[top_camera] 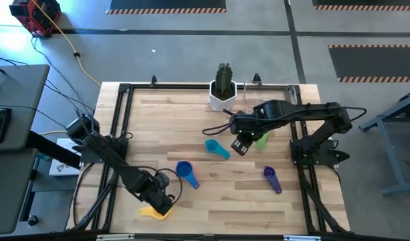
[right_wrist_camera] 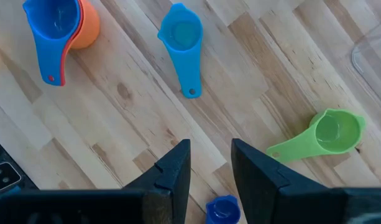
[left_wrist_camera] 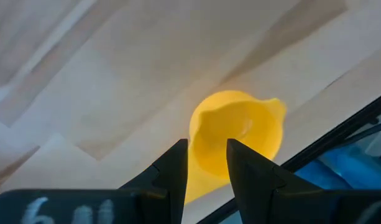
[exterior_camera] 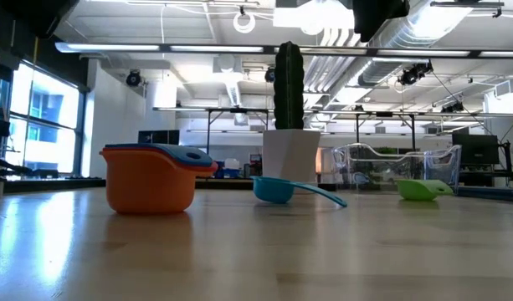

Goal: Nest measuring cups in basket
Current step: Put the yellow measuring cup on top of the blue measuring cup

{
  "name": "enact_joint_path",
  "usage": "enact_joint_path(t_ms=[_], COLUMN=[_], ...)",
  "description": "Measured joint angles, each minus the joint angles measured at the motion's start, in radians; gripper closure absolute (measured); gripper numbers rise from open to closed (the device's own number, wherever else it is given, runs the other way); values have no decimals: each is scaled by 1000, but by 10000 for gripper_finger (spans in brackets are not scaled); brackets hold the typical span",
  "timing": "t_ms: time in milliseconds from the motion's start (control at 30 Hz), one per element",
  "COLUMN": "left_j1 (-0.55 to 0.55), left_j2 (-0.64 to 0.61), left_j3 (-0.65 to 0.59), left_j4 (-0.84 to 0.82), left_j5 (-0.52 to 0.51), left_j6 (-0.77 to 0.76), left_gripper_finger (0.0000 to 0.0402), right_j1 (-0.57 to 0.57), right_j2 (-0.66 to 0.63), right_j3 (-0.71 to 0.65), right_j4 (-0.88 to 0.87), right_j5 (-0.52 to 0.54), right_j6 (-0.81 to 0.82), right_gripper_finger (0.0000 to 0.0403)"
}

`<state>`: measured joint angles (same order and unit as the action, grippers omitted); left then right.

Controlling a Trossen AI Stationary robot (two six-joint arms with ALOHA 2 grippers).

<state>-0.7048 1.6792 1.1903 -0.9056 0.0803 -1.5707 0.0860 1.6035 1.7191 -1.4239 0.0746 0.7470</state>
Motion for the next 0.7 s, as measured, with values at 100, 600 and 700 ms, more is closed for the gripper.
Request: enact_joint_path(t_ms=[100,600,700], left_j1=[-5,-9,-9], left_j2=[22,140,158], left_j3=[0,0,0], left_j4=[7,45,46], left_j5=[8,40,55], left_j6=[0,2,-1], left_gripper_finger=[300,300,300], right_j1=[0,0,0], right_j2=[0,0,0], right_j3=[0,0,0], right_j4=[0,0,0], right_j5=[0,0,1], right_j6=[-14,-14,-14], right_gripper_finger=[295,295,295])
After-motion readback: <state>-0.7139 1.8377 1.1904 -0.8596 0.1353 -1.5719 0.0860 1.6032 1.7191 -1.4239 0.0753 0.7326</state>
